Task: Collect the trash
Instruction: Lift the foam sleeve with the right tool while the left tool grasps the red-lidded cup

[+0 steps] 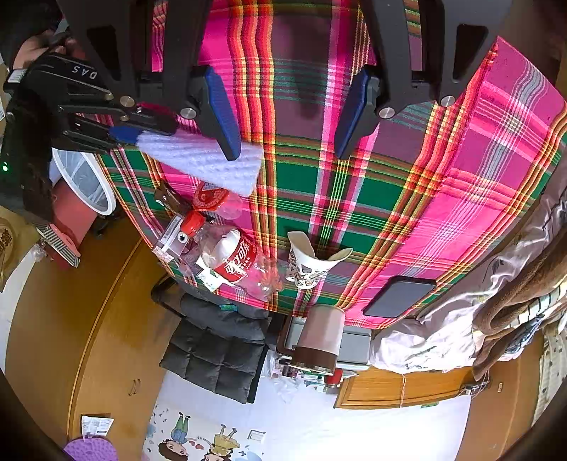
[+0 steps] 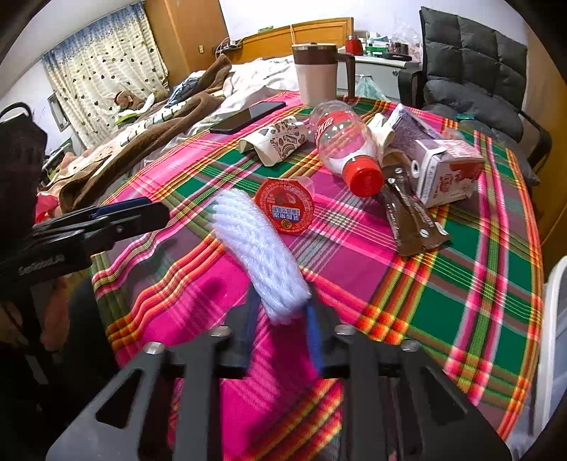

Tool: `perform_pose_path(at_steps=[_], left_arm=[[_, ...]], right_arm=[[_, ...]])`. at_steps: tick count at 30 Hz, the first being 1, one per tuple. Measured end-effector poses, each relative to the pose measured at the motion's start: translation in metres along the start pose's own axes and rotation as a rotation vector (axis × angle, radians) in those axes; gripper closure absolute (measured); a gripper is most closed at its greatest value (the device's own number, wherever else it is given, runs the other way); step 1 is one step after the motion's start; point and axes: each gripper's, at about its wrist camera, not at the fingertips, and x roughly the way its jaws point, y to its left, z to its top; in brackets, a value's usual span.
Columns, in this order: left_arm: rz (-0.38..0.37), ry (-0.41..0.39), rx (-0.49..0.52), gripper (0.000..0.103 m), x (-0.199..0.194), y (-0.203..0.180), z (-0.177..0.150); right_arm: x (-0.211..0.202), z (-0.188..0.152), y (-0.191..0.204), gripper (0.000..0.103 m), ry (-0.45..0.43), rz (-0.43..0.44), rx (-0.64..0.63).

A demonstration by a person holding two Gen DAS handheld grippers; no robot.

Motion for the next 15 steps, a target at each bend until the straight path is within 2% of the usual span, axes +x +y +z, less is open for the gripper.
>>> perform_pose_path(at_steps=[8,15], left_arm=[[-0.02,0.005,0.017,0.049,-0.001,-0.017,0.0],[-0.037,0.024,0.069,0.048,0.022,-0.047,0.006]], right_arm=[[-0.038,-0.017,-0.008,0.08,-0.086,-0.026,0.098],[-0.055,-0.023,-0.034,0.08,-0.14,-0.119,0.215]])
